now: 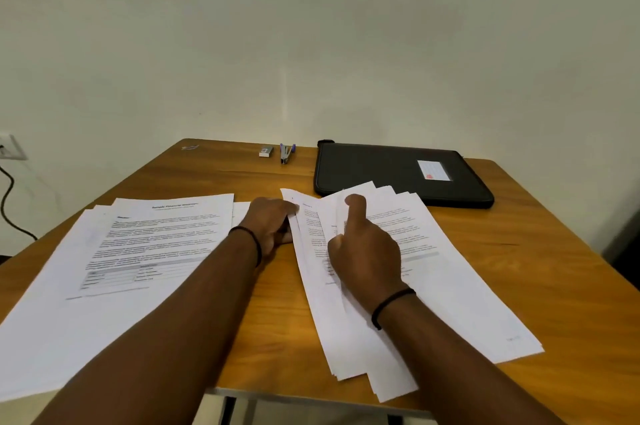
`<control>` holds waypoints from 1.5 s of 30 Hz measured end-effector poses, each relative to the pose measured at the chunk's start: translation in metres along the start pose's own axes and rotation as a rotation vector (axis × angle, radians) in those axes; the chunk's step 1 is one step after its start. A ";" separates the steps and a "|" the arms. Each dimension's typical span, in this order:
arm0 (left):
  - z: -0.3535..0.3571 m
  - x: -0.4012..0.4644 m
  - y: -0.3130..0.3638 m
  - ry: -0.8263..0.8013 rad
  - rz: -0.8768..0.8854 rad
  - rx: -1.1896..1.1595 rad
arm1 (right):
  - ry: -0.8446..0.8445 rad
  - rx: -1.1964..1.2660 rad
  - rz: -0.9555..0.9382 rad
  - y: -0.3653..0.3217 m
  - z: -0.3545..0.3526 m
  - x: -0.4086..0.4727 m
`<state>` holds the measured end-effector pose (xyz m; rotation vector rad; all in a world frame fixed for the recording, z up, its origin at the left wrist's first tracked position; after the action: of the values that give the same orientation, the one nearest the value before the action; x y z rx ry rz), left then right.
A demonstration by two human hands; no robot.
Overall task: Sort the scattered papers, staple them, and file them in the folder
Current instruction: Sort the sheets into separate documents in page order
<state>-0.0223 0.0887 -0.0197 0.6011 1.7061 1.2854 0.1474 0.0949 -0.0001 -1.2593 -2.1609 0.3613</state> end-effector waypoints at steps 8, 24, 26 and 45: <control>-0.013 0.000 -0.005 -0.258 0.072 -0.274 | 0.054 0.210 0.036 0.007 0.003 0.035; 0.000 0.006 0.000 -0.253 0.128 -0.390 | -0.027 0.025 0.105 0.007 0.002 0.026; 0.001 0.007 -0.001 -0.267 0.118 -0.397 | -0.035 0.027 0.117 0.008 0.004 0.026; 0.009 0.000 0.003 -0.214 0.367 -0.118 | 0.032 0.276 0.015 -0.006 -0.001 0.022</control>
<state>-0.0149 0.0941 -0.0179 0.9765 1.3738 1.5030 0.1356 0.1106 0.0116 -1.1172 -1.9949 0.6178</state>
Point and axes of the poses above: each hand's wrist, its own x-axis towards the middle knuckle, its own z-axis out of the palm, y = z × x, the point moved 4 cm from there along x, towards the middle knuckle, and after that the axes turned 7 degrees about x, right-handed, at the moved point
